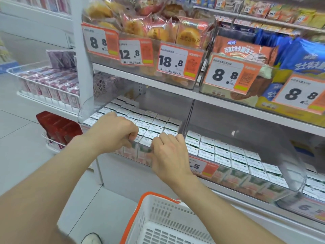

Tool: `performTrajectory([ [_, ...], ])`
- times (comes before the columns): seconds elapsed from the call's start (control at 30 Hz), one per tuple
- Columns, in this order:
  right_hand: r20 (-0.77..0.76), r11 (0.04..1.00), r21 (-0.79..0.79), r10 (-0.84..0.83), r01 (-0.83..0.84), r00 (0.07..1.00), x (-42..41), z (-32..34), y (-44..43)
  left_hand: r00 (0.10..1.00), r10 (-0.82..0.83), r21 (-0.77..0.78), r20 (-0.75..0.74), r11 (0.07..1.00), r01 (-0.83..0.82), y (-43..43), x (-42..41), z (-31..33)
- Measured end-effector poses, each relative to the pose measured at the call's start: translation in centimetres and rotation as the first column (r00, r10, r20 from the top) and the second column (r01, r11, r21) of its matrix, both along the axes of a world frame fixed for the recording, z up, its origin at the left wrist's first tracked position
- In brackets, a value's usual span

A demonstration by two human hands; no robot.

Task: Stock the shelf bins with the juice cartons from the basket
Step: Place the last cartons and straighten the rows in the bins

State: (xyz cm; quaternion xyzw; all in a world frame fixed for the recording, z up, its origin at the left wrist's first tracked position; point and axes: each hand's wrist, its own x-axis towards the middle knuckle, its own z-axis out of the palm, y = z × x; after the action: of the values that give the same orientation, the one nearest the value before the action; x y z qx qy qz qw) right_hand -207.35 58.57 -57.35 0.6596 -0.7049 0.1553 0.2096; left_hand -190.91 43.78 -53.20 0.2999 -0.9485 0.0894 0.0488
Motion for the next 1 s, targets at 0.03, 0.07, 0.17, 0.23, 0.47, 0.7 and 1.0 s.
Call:
performTrajectory([
  [0.03, 0.012, 1.000, 0.006, -0.009, 0.009, 1.000, 0.1, 0.1, -0.2, 1.000, 0.003, -0.013, 0.011, 1.000, -0.002, -0.2, -0.1, 0.1],
  [0.07, 0.015, 1.000, 0.012, -0.017, 0.016, 1.000, 0.2, 0.1, -0.4, 1.000, 0.005, -0.022, 0.020, 1.000, -0.005, -0.5, -0.2, 0.2],
  [0.17, 0.000, 0.999, 0.032, -0.037, 0.037, 0.999, 0.2, 0.5, -1.1, 0.999, 0.014, -0.035, 0.036, 0.999, -0.013, -1.1, -0.3, 0.6],
  [0.23, -0.010, 0.997, 0.024, -0.077, 0.078, 0.997, -0.6, 0.8, -1.7, 0.999, 0.001, -0.072, 0.038, 0.997, 0.002, -1.4, -1.1, 0.8],
  [0.47, -0.082, 0.992, 0.078, -0.097, 0.103, 0.992, -1.5, 0.6, -2.5, 0.999, -0.003, -0.091, 0.051, 0.996, 0.008, -1.5, -3.1, 0.4],
  [0.7, 0.249, 0.996, -0.044, -0.060, 0.074, 0.967, -1.1, 1.8, -4.6, 0.998, 0.012, 0.020, -0.055, 1.000, -0.011, -1.2, -2.4, -0.4],
  [1.0, 0.161, 0.778, 0.445, -0.556, 0.443, 0.815, -5.4, 2.9, -15.8, 0.988, 0.153, 0.214, 0.031, 0.964, -0.156, -0.8, -3.3, -2.3],
])
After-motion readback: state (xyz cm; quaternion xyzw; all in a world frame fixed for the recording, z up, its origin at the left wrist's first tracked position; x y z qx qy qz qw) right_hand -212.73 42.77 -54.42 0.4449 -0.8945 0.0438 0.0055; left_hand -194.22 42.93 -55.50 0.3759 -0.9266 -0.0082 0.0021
